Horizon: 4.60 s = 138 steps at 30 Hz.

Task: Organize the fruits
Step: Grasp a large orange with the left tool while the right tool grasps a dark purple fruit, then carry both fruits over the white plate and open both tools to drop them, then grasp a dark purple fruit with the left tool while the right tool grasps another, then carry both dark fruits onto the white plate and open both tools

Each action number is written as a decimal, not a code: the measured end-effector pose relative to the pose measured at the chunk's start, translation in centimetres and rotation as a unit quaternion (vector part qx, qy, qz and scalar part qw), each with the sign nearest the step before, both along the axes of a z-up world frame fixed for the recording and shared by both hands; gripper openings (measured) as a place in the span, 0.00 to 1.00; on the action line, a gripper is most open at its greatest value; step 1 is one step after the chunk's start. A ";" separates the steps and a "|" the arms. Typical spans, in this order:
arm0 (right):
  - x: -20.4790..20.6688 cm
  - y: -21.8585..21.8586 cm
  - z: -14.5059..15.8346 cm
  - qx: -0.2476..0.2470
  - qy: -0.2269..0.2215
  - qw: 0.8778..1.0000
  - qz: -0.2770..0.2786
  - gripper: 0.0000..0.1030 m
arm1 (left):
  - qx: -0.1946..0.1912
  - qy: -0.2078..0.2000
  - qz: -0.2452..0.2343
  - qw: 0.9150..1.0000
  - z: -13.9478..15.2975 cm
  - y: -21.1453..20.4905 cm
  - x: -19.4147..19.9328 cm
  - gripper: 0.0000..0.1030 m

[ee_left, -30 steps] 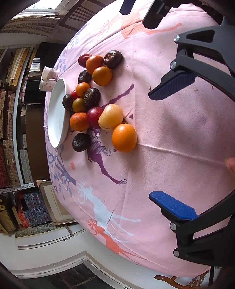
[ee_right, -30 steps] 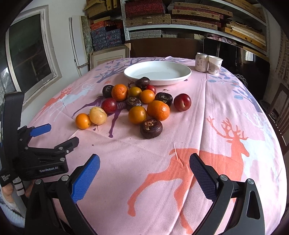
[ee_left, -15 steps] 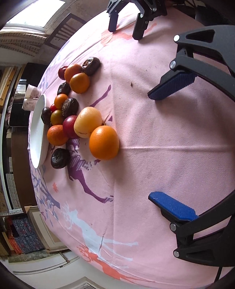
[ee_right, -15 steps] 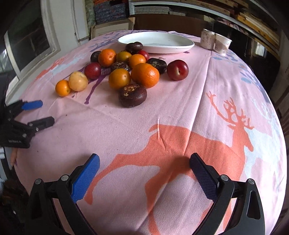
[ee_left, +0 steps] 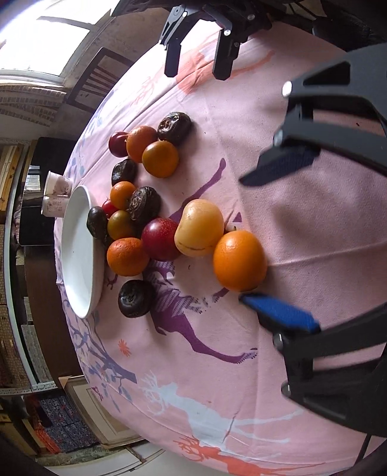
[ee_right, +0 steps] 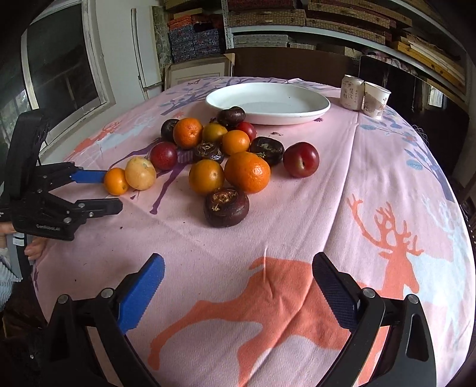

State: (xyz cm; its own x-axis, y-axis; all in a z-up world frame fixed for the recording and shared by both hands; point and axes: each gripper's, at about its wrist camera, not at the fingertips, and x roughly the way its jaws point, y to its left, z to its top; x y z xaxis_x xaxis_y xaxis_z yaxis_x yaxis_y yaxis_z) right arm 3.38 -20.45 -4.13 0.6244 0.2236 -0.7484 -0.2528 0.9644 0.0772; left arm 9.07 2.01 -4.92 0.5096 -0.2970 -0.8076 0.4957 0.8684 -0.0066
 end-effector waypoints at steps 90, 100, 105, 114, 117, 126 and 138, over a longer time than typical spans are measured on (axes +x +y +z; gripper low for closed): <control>14.1 -4.4 2.0 0.165 -0.050 0.983 -0.071 0.66 | -0.124 0.008 0.109 0.986 -0.2 2.5 13.6 0.46; 15.0 0.1 1.9 0.115 -0.042 0.992 -0.036 0.66 | -0.114 -0.002 0.105 0.988 -0.4 1.4 13.9 0.45; 16.0 1.9 1.4 0.089 -0.034 0.995 -0.026 0.65 | -0.121 0.001 0.109 0.987 -0.4 1.6 14.3 0.48; 17.6 3.9 0.9 0.066 -0.029 0.997 -0.016 0.46 | -0.122 -0.002 0.091 0.988 -0.2 1.1 14.1 0.34; 17.3 3.7 1.0 0.077 -0.027 0.997 -0.008 0.40 | -0.120 -0.010 0.087 0.989 0.0 0.9 13.8 0.29; 15.3 1.5 2.0 0.108 -0.046 0.993 -0.021 0.40 | -0.118 -0.028 0.083 0.989 0.5 1.0 13.3 0.22; 15.0 0.0 2.5 0.130 -0.052 0.989 -0.037 0.40 | -0.138 -0.006 0.074 0.988 -0.1 1.0 14.1 0.23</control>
